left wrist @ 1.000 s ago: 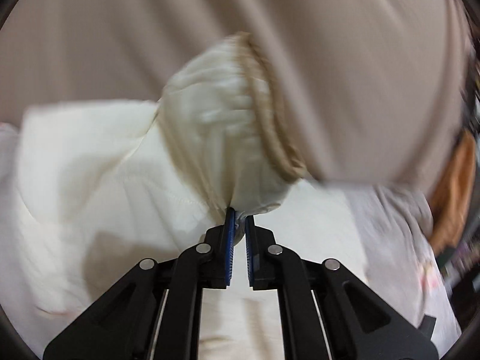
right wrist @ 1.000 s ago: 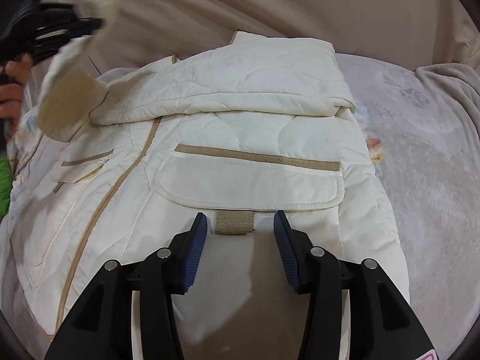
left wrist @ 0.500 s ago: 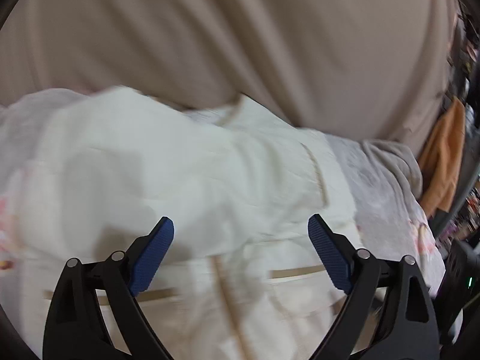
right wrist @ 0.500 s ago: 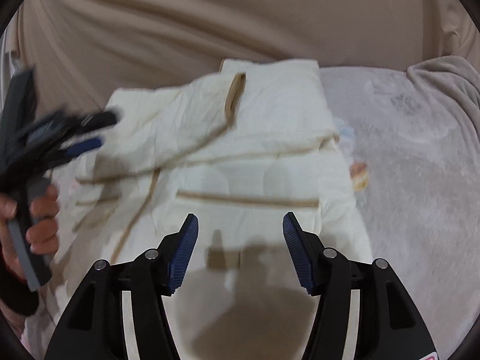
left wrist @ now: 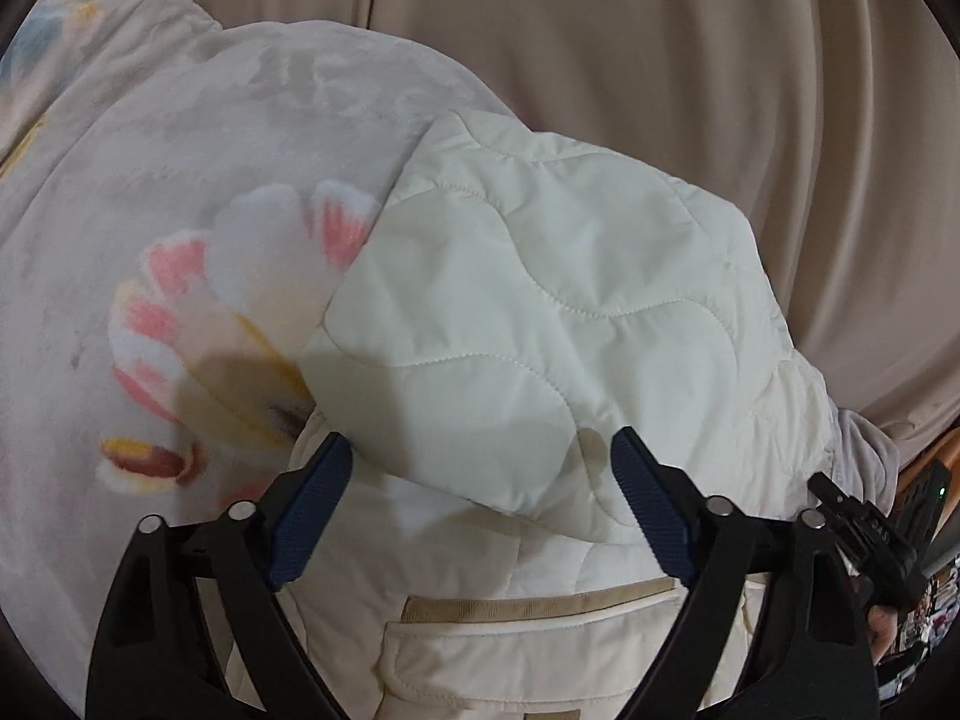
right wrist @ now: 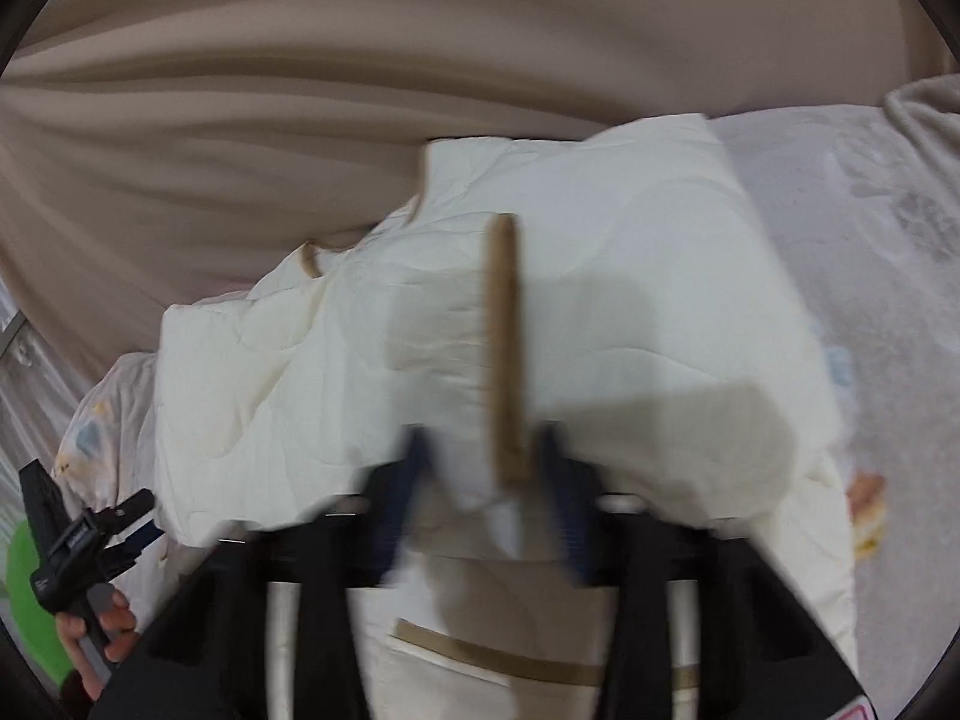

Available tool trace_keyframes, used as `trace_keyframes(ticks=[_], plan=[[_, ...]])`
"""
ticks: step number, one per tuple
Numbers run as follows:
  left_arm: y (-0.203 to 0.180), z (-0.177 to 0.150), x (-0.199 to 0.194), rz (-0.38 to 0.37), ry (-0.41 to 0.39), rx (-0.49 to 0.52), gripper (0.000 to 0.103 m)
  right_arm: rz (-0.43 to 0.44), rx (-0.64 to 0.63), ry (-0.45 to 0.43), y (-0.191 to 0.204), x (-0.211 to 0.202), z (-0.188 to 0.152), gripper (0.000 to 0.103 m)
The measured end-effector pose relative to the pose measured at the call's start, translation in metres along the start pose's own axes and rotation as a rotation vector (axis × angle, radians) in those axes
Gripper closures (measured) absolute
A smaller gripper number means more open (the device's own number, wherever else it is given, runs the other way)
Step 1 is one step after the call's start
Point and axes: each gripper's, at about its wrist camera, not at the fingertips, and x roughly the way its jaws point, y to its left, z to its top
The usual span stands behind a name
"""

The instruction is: Fold large clothes

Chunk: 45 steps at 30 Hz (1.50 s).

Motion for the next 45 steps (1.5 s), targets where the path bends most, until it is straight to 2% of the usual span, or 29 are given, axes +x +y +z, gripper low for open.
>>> trace_keyframes(ticks=[1,2,4,5,6,7,8,10,11,12,15,17,19,21,25,28,30,32,34,36,38,40,42,43,45], plan=[[0.001,0.002,-0.001,0.009,-0.004,0.002,0.023,0.02,-0.017,-0.018,0.008,-0.006,0.003,0.097],[0.0,0.004,-0.002,0.008,-0.012,0.005,0.023,0.039,-0.027,-0.064,0.013,-0.017,0.005,0.097],[-0.005,0.007,-0.003,0.032,-0.035,0.032,0.029,0.084,-0.071,-0.207,0.024,-0.059,0.011,0.098],[-0.01,0.008,-0.001,0.071,-0.051,0.067,0.029,0.091,-0.083,-0.267,0.026,-0.075,0.013,0.098],[-0.01,0.01,0.0,0.112,-0.061,0.095,0.031,0.065,-0.087,-0.327,0.023,-0.089,0.014,0.098],[-0.014,0.009,0.005,0.15,-0.066,0.129,0.034,0.021,-0.085,-0.334,0.017,-0.089,0.015,0.098],[-0.017,0.007,0.012,0.177,-0.055,0.158,0.034,-0.029,-0.084,-0.308,0.01,-0.08,0.017,0.098],[-0.018,0.003,0.027,0.211,-0.024,0.178,0.034,-0.171,-0.073,-0.114,-0.018,-0.029,0.015,0.098],[-0.017,0.0,0.032,0.221,-0.014,0.182,0.034,-0.203,-0.052,-0.018,-0.033,-0.004,0.01,0.099],[-0.017,-0.003,0.036,0.224,-0.01,0.186,0.034,-0.179,-0.019,0.009,-0.045,0.009,0.003,0.099],[-0.02,-0.007,0.038,0.249,-0.017,0.204,0.034,-0.126,0.033,-0.051,-0.045,-0.01,0.0,0.097],[-0.02,-0.01,0.039,0.268,-0.012,0.221,0.034,-0.116,0.017,-0.082,-0.038,-0.021,0.0,0.095],[-0.025,-0.013,0.038,0.304,-0.014,0.255,0.034,-0.206,-0.05,-0.045,-0.034,-0.019,-0.003,0.093],[-0.032,-0.018,0.034,0.341,-0.021,0.285,0.034,-0.259,-0.094,-0.02,-0.026,-0.019,-0.01,0.091],[-0.045,-0.028,0.019,0.37,-0.024,0.344,0.034,-0.329,-0.174,-0.064,-0.013,-0.051,-0.021,0.083],[-0.047,-0.036,0.007,0.326,0.011,0.366,0.033,-0.372,-0.235,-0.059,-0.004,-0.072,-0.039,0.068],[-0.055,-0.047,-0.006,0.26,0.028,0.398,0.033,-0.363,-0.252,-0.024,-0.004,-0.084,-0.052,0.067],[-0.078,-0.069,-0.026,0.198,0.008,0.493,0.033,-0.327,-0.291,-0.008,0.007,-0.097,-0.072,0.066],[-0.098,-0.093,-0.043,0.152,-0.014,0.572,0.024,-0.287,-0.349,0.016,0.026,-0.106,-0.096,0.066],[-0.109,-0.116,-0.054,0.126,-0.006,0.607,0.024,-0.287,-0.392,0.037,0.041,-0.109,-0.119,0.065],[-0.105,-0.128,-0.06,0.117,0.023,0.598,0.024,-0.305,-0.407,0.069,0.042,-0.111,-0.137,0.063],[-0.084,-0.133,-0.067,0.128,0.056,0.554,0.022,-0.356,-0.386,0.096,0.028,-0.12,-0.155,0.062],[-0.054,-0.133,-0.078,0.139,0.078,0.484,0.019,-0.406,-0.334,0.105,0.0,-0.137,-0.166,0.057],[-0.035,-0.133,-0.086,0.153,0.083,0.439,0.017,-0.417,-0.301,0.106,-0.013,-0.147,-0.171,0.051],[-0.003,-0.136,-0.099,0.189,0.086,0.372,0.016,-0.427,-0.215,0.12,-0.04,-0.166,-0.184,0.048]])
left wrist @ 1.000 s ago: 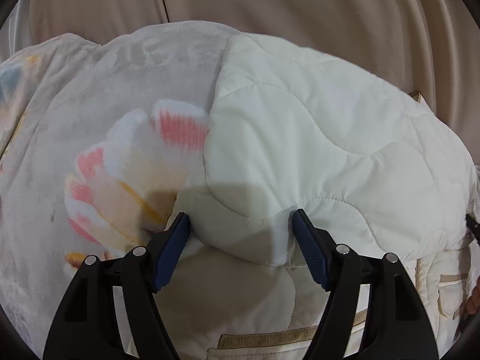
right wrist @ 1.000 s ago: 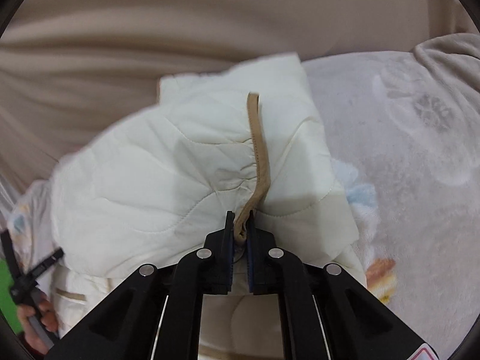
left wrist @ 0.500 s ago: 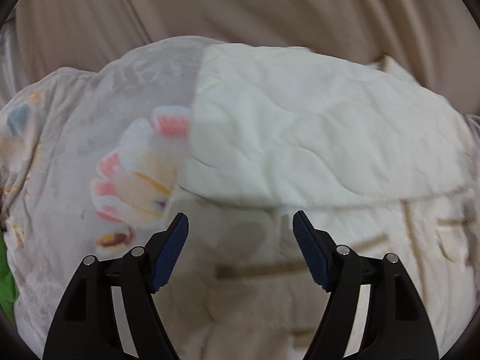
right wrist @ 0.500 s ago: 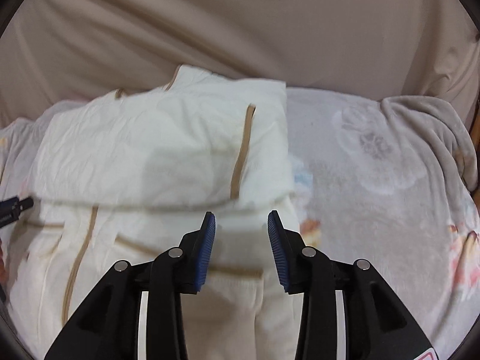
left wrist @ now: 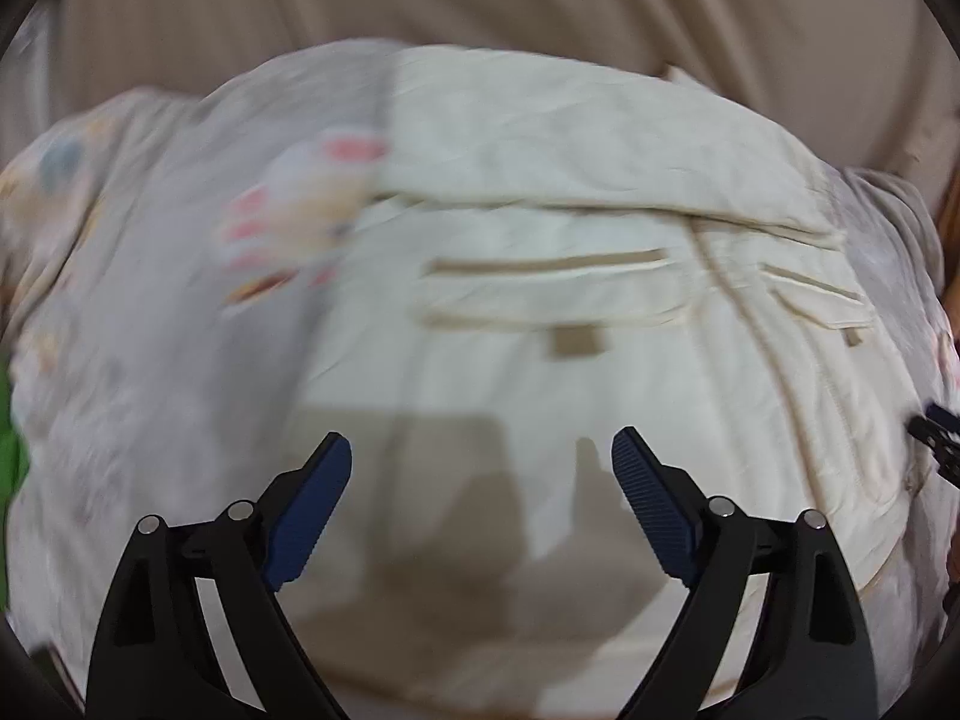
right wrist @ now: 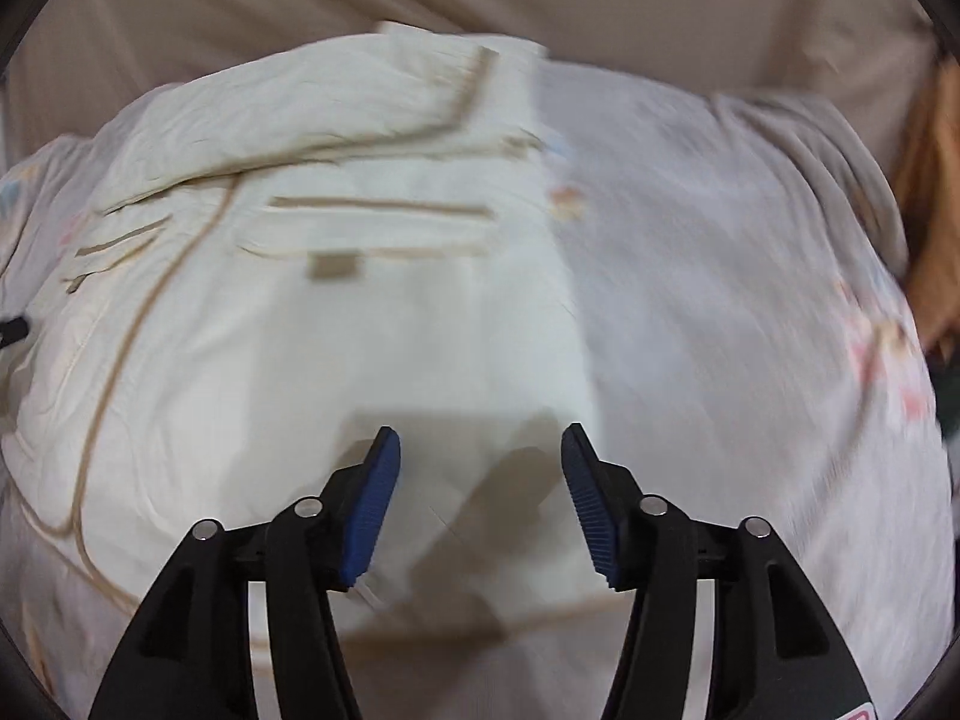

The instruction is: Fold large clothes

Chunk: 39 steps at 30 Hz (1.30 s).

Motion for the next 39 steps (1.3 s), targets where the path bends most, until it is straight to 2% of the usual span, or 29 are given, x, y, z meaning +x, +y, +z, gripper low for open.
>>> trace_keyframes(ticks=[3,6,8,9,10,11,12,15,17,20,24,26,28,29,30,31,32,35,36,39], plan=[[0.037,-0.024,0.0,0.007,0.056,-0.107,0.016,0.045,0.098,0.061,-0.029,-0.001,-0.027,0.047],[0.057,-0.043,0.008,-0.083,0.118,-0.216,0.016,0.125,0.177,0.093,-0.043,0.002,-0.041,0.047],[0.054,-0.045,0.005,-0.079,0.099,-0.196,0.021,0.13,0.182,0.093,-0.038,0.0,-0.043,0.05],[0.05,-0.045,0.004,-0.104,0.101,-0.183,0.038,0.137,0.181,0.09,-0.036,0.0,-0.043,0.055],[0.046,-0.044,0.003,-0.132,0.108,-0.179,0.051,0.141,0.182,0.089,-0.034,0.0,-0.042,0.068],[0.043,-0.042,0.0,-0.138,0.108,-0.172,0.058,0.155,0.186,0.086,-0.033,-0.001,-0.041,0.088],[0.039,-0.041,-0.004,-0.144,0.105,-0.155,0.078,0.2,0.196,0.085,-0.031,-0.003,-0.041,0.095],[0.035,-0.041,-0.024,-0.114,0.079,-0.123,0.092,0.177,0.175,0.024,-0.024,-0.027,-0.043,0.097],[0.035,-0.047,-0.041,-0.129,0.071,-0.109,0.094,0.172,0.154,-0.01,-0.023,-0.048,-0.049,0.098],[0.038,-0.066,-0.068,-0.159,0.09,-0.087,0.094,0.16,0.117,-0.011,-0.025,-0.082,-0.072,0.098],[0.047,-0.115,-0.103,-0.182,0.168,-0.106,0.091,0.153,0.077,0.091,-0.031,-0.108,-0.124,0.098],[0.05,-0.135,-0.122,-0.142,0.17,-0.105,0.085,0.15,0.042,0.154,-0.033,-0.114,-0.149,0.097],[0.054,-0.136,-0.143,-0.08,0.105,-0.116,0.08,0.095,0.054,0.154,-0.04,-0.128,-0.158,0.097],[0.056,-0.13,-0.155,-0.058,0.053,-0.123,0.077,0.076,0.071,0.12,-0.047,-0.138,-0.154,0.093],[0.056,-0.121,-0.166,-0.049,-0.002,-0.127,0.067,0.074,0.093,0.056,-0.053,-0.151,-0.143,0.089],[0.055,-0.107,-0.177,-0.056,-0.066,-0.117,0.054,0.078,0.109,-0.008,-0.058,-0.161,-0.13,0.083],[0.05,-0.092,-0.183,-0.063,-0.114,-0.095,0.05,0.091,0.116,-0.075,-0.061,-0.17,-0.112,0.074],[0.024,-0.043,-0.177,-0.087,-0.216,-0.013,0.047,0.137,0.078,-0.183,-0.053,-0.157,-0.058,0.057],[0.011,-0.027,-0.168,-0.095,-0.231,0.007,0.043,0.166,0.072,-0.192,-0.05,-0.145,-0.041,0.055],[-0.021,0.017,-0.124,-0.118,-0.238,0.028,0.042,0.242,0.097,-0.169,-0.032,-0.086,0.013,0.054]])
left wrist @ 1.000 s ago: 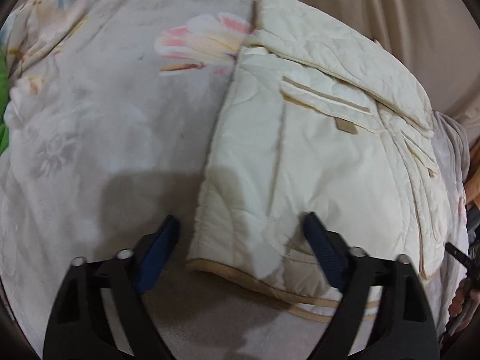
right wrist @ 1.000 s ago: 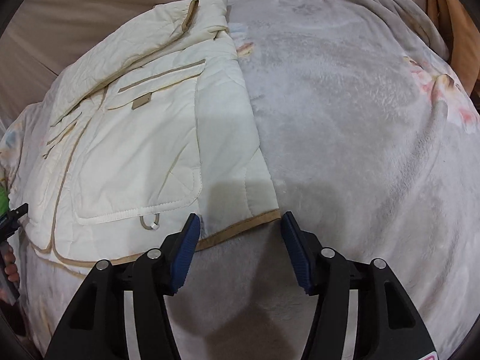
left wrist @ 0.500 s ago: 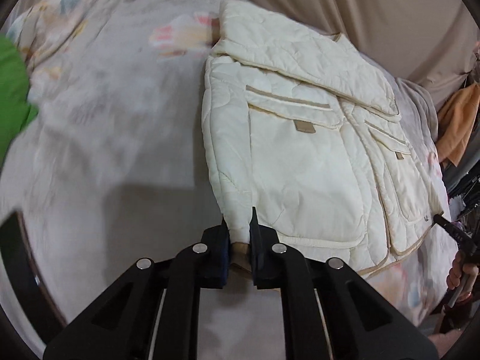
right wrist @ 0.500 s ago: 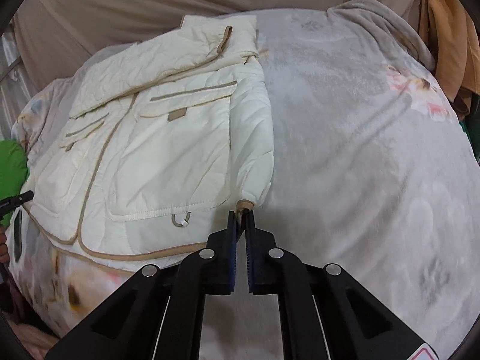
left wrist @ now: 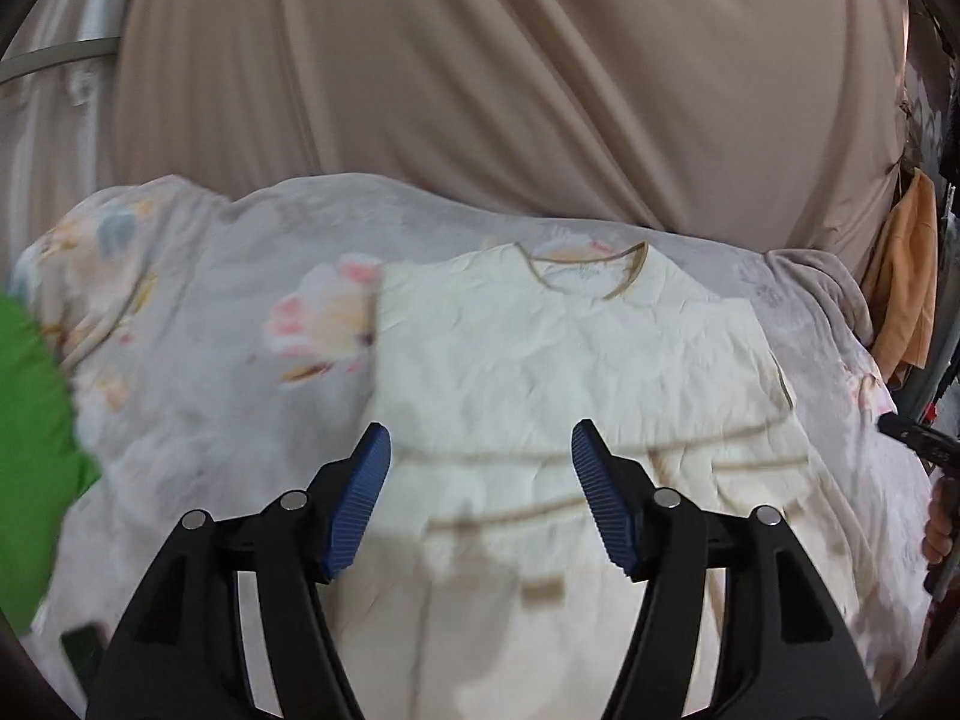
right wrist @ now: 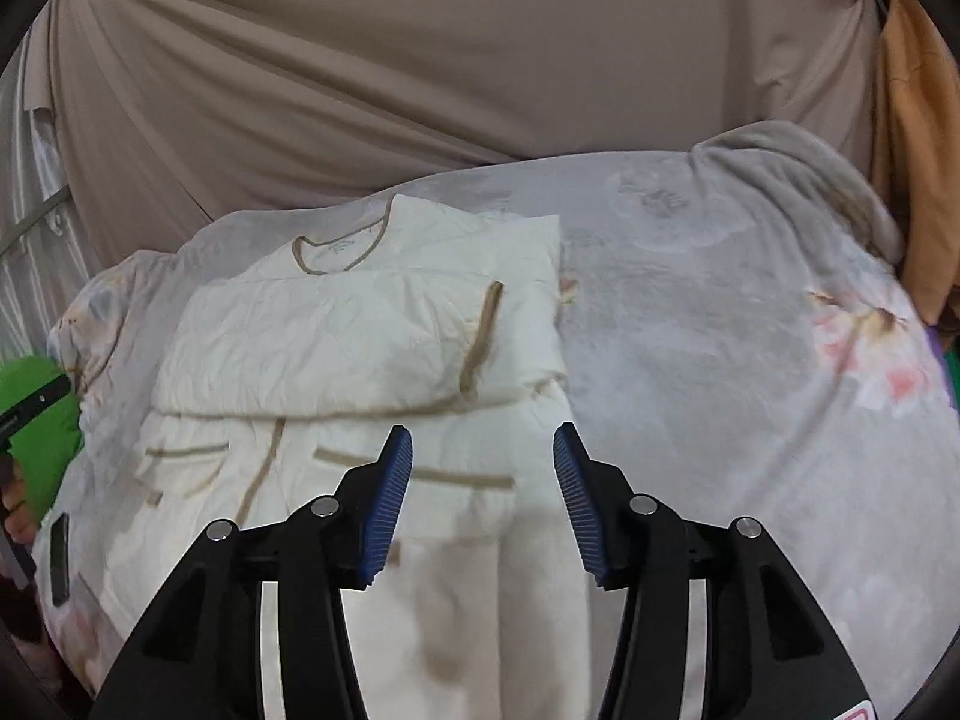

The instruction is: Fold large clothes

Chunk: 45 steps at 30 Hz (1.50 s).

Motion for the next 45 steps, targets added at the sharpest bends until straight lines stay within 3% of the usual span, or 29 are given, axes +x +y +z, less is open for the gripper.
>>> trace_keyframes(ticks=[2,6,8,9,12,14,15,16,18,20,23,27,32,34,35,38,42,43,44,45], plan=[[-0.017,0.013,0.041,-0.004,0.023,0.015,0.042,-0.01,0.039,0.016,0.002,0.046,0.022,0.054],[-0.035,0.027,0.109,0.058,0.061,0.047,0.042,-0.013,0.126,0.116,0.0,0.134,0.046,0.058],[-0.03,0.028,0.125,0.064,0.07,0.019,0.042,0.014,0.115,0.157,0.006,0.154,0.053,0.099],[-0.028,0.032,0.131,0.061,0.072,0.007,0.042,0.021,0.078,0.121,0.016,0.148,0.06,0.099],[-0.022,0.044,0.14,0.078,0.046,0.008,0.042,0.091,-0.014,-0.093,0.04,0.095,0.077,0.1],[-0.019,0.046,0.155,0.116,0.061,0.024,0.042,0.056,-0.036,-0.156,0.04,0.09,0.081,0.1],[-0.017,0.045,0.168,0.138,0.079,0.026,0.042,-0.01,-0.049,-0.121,0.037,0.106,0.082,0.1],[-0.014,0.04,0.186,0.167,0.113,0.03,0.042,-0.084,-0.065,-0.023,0.029,0.139,0.079,0.1],[-0.008,0.029,0.214,0.2,0.162,0.034,0.04,-0.114,-0.047,0.177,0.007,0.197,0.061,0.1],[0.0,0.02,0.223,0.191,0.172,0.016,0.04,-0.106,-0.036,0.162,0.004,0.197,0.057,0.1],[0.011,0.027,0.207,0.168,0.16,-0.016,0.042,-0.18,-0.049,0.061,0.015,0.159,0.072,0.096],[0.008,0.057,0.179,0.142,0.084,-0.02,0.042,-0.121,-0.053,-0.071,0.052,0.121,0.101,0.086],[-0.021,0.086,0.208,0.114,0.098,0.002,0.039,0.03,-0.23,-0.01,0.145,0.168,0.112,0.086],[-0.027,0.083,0.237,0.14,0.149,0.018,0.039,0.012,-0.279,0.049,0.166,0.2,0.106,0.086],[-0.027,0.079,0.25,0.158,0.177,0.025,0.039,-0.016,-0.303,0.073,0.168,0.213,0.103,0.092],[-0.012,0.059,0.269,0.173,0.195,0.045,0.037,-0.09,-0.272,0.122,0.123,0.235,0.09,0.101],[0.014,0.05,0.259,0.174,0.174,0.027,0.035,-0.146,-0.109,0.109,0.021,0.203,0.083,0.103],[0.022,0.05,0.258,0.185,0.181,0.013,0.035,-0.192,-0.05,0.111,-0.006,0.192,0.082,0.09],[0.029,0.051,0.255,0.188,0.185,-0.003,0.035,-0.179,-0.012,0.102,-0.021,0.183,0.082,0.066],[0.033,0.053,0.251,0.193,0.183,-0.019,0.035,-0.16,0.042,0.079,-0.037,0.169,0.084,0.067]])
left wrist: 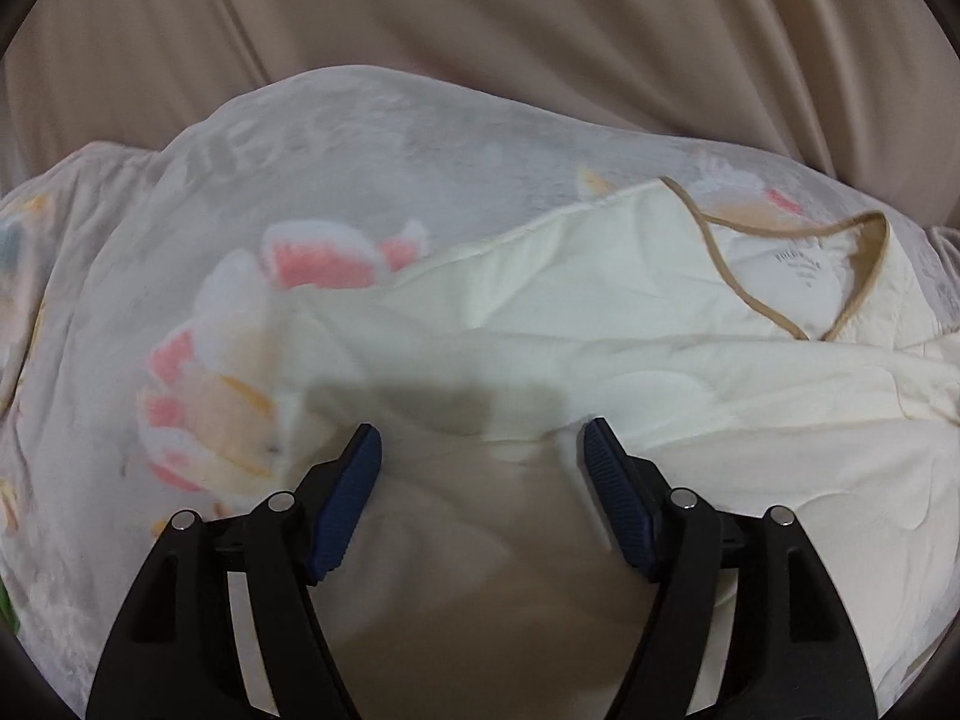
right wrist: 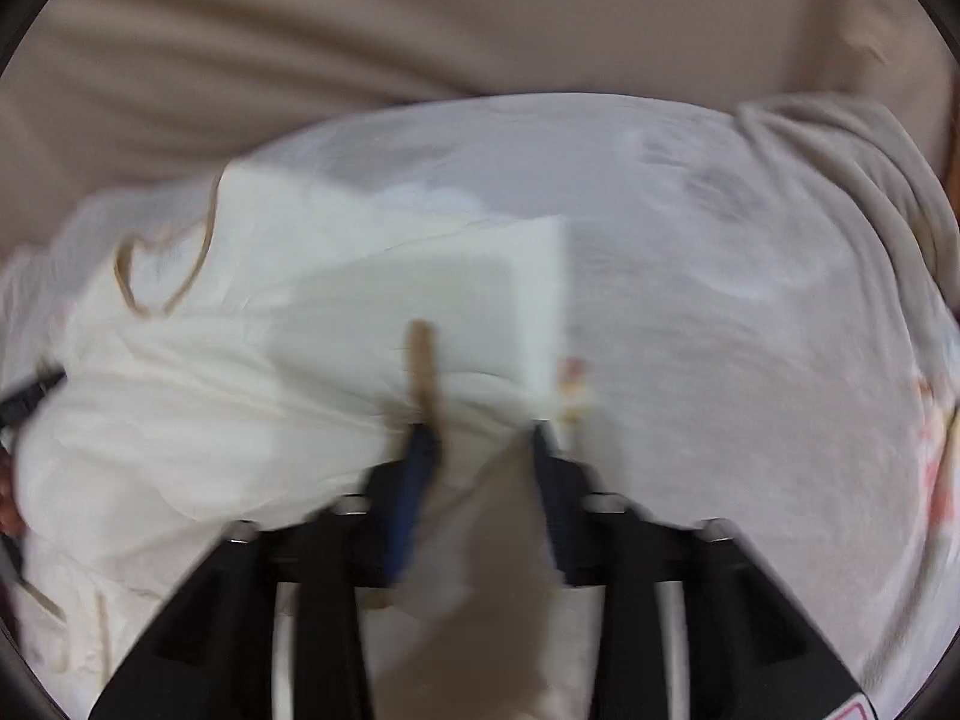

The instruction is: Fold large clothes

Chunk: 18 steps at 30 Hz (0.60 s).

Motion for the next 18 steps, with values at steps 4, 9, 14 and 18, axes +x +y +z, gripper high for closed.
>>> trace_keyframes(ticks=[4,9,14,18], plan=[[0.003,0.026,-0.024,-0.078,-0.034,-0.08,0.036,-0.048,-0.082,-0.133,0.036,-0.043,0.025,0.077],[-0.033,0.063,-0.019,-0.086,-0.033,-0.038,0.032,0.133,-0.14,-0.16,0.113,-0.034,0.076,0.077],[-0.041,0.066,0.048,0.031,0.072,-0.01,0.037,0.094,-0.131,0.059,0.136,0.063,0.083,0.103],[-0.022,0.064,0.062,0.041,0.049,-0.042,0.037,0.131,0.027,0.054,0.084,0.095,0.085,0.103]])
